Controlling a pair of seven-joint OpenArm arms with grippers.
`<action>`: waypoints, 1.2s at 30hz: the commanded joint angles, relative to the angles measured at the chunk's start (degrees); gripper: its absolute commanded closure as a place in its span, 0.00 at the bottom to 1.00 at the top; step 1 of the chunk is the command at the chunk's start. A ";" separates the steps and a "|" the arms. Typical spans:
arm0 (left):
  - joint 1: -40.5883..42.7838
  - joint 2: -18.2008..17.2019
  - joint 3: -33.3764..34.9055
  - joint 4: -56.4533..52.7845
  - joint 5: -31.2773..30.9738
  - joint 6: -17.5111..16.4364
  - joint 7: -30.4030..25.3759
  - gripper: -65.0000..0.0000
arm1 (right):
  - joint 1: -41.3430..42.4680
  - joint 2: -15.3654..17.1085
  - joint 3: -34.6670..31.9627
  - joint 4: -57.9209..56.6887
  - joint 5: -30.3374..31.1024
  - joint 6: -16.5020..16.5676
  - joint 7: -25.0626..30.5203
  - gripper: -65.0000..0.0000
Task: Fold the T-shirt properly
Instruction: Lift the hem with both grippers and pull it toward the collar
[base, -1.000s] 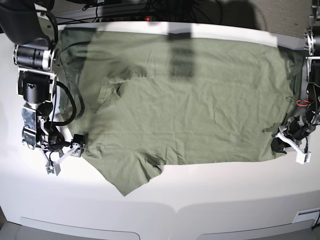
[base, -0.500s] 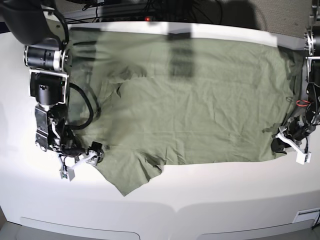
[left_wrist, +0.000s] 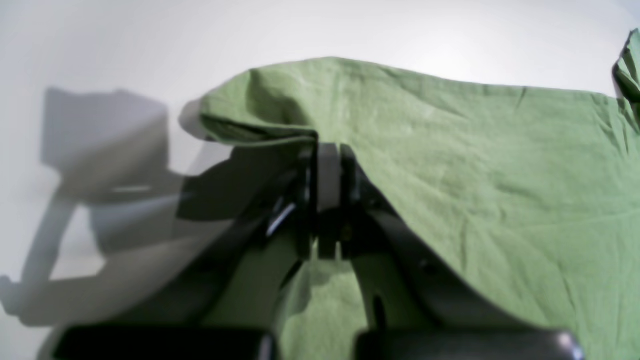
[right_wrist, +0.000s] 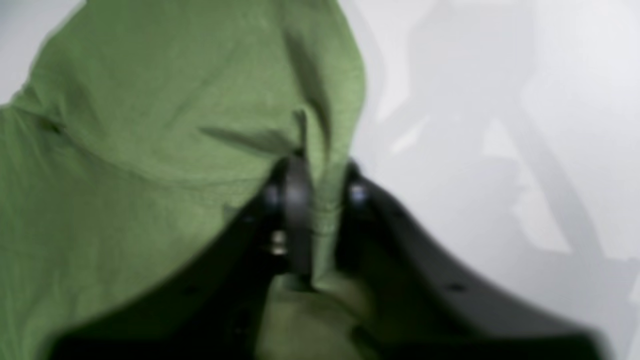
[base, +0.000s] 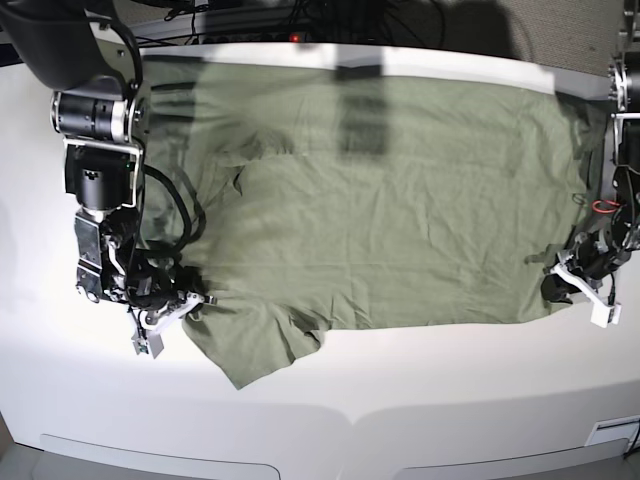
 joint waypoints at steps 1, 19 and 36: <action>-1.77 -0.98 -0.11 0.79 -0.94 -0.58 -0.81 1.00 | 1.25 0.33 0.07 0.79 -0.74 0.42 -1.09 1.00; -1.75 -1.22 -0.11 12.87 -10.93 -0.58 16.76 1.00 | 1.03 4.39 -9.33 11.39 -5.79 0.46 -3.89 1.00; -1.92 -3.69 -0.11 13.70 -10.95 -0.58 16.65 1.00 | 1.36 5.88 -12.41 17.77 -4.33 0.63 -3.37 1.00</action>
